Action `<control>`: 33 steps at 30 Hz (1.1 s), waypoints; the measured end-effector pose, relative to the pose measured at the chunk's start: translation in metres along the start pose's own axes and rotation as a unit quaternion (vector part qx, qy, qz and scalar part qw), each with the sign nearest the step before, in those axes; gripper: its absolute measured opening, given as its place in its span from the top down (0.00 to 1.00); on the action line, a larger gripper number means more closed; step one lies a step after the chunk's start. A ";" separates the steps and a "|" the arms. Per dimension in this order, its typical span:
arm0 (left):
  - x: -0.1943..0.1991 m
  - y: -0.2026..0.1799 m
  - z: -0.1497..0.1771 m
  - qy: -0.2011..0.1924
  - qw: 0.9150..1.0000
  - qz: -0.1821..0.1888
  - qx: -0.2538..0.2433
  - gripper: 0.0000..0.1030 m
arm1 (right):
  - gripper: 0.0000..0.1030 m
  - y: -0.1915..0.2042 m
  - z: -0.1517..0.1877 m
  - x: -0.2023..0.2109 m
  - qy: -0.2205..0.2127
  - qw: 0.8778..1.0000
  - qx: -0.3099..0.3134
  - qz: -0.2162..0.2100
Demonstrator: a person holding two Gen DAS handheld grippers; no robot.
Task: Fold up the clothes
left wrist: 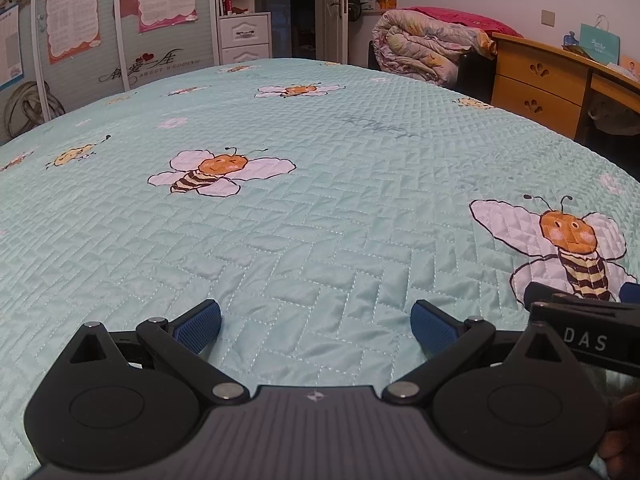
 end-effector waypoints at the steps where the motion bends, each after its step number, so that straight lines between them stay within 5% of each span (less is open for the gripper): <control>1: 0.002 0.000 0.001 0.000 1.000 0.000 0.000 0.00 | 0.01 0.000 0.000 0.000 -0.001 1.000 0.003 0.003; 7: 0.022 0.009 0.007 0.062 0.998 0.009 0.007 0.00 | 0.00 0.002 -0.004 -0.004 0.006 1.000 0.004 0.003; 11: 0.072 0.040 0.020 0.114 0.993 -0.012 0.034 0.00 | 0.01 0.003 0.002 0.005 0.008 1.000 0.000 -0.002; 15: 0.142 0.082 0.034 0.126 0.991 -0.035 0.032 0.00 | 0.01 0.021 0.021 0.038 0.037 0.999 0.000 -0.017; 21: 0.253 0.173 0.058 0.103 0.988 -0.104 0.041 0.00 | 0.01 0.122 0.085 0.139 0.086 0.983 0.047 -0.156; 27: 0.343 0.262 0.089 0.068 0.971 -0.218 0.074 0.00 | 0.01 0.227 0.120 0.251 0.144 0.926 0.090 -0.337; 33: 0.392 0.316 0.096 0.032 0.955 -0.275 0.106 0.00 | 0.01 0.254 0.088 0.348 0.015 0.916 0.153 -0.371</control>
Point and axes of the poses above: each gripper's, at about its wrist camera, not at the fingertips, and x roughly against the way its jaws point, y to its left, z to its underside, the point moved 7 cm from there along -x, roughly the way its jaws point, and after that the axes turned 4 degrees about y, right-handed, at the moved point
